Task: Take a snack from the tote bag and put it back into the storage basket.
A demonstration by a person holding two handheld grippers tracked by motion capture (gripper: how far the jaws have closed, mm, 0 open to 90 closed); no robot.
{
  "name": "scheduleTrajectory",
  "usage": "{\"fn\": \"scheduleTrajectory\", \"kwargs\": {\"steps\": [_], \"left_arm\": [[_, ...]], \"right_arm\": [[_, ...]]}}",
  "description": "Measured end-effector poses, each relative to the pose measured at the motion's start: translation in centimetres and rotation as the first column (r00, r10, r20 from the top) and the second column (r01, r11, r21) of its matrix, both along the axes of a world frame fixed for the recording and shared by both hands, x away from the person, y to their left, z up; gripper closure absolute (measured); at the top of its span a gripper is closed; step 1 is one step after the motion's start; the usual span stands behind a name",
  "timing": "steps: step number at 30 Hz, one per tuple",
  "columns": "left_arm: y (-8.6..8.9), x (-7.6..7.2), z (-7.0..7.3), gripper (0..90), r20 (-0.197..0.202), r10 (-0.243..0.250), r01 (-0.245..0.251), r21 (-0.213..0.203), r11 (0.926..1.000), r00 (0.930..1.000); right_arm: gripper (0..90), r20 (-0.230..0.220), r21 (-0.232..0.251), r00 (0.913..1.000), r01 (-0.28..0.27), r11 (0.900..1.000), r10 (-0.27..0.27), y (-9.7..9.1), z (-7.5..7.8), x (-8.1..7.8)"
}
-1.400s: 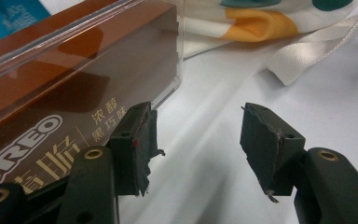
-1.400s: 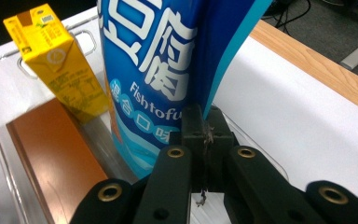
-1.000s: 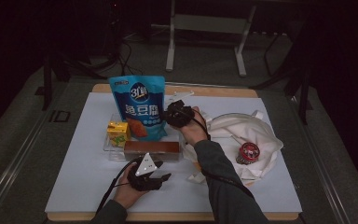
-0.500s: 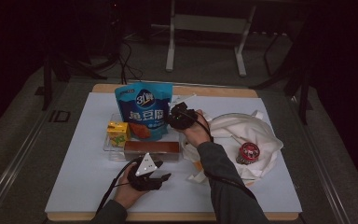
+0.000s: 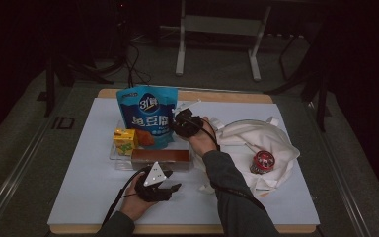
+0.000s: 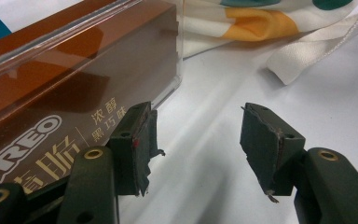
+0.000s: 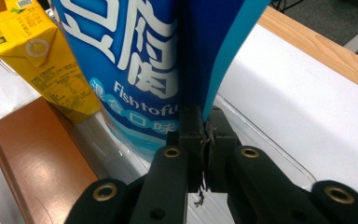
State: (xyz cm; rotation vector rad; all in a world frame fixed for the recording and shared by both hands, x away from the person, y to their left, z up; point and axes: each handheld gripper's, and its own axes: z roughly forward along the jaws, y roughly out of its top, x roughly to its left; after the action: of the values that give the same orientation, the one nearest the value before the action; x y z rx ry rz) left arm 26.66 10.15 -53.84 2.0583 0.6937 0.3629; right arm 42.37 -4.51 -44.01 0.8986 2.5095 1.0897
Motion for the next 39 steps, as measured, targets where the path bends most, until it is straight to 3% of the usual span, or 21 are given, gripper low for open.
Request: {"fn": "scheduleTrajectory", "kwargs": {"steps": [5,18,34,39], "left_arm": [[0.0,0.0,0.0,44.2,0.001,0.001,-0.001,-0.002,1.0,1.0],[-0.1,0.0,0.0,44.2,0.0,0.0,0.0,0.004,1.0,1.0],[-0.1,0.1,0.0,44.1,-0.003,0.001,-0.001,0.006,1.0,1.0],[-0.1,0.1,0.0,44.2,-0.003,0.001,-0.001,0.005,1.0,1.0]], "right_arm": [[83.0,-0.009,0.019,1.0,-0.003,0.9998,0.003,-0.6,-0.1,0.0],[76.8,0.03,0.056,0.9994,-0.018,0.9983,0.017,-2.8,1.3,-1.0],[74.4,0.042,0.073,0.9991,-0.001,0.9973,-0.002,-5.2,2.2,-2.0],[74.0,0.047,0.098,0.9989,0.0,0.9952,-0.005,-5.9,2.5,-2.5]]}}
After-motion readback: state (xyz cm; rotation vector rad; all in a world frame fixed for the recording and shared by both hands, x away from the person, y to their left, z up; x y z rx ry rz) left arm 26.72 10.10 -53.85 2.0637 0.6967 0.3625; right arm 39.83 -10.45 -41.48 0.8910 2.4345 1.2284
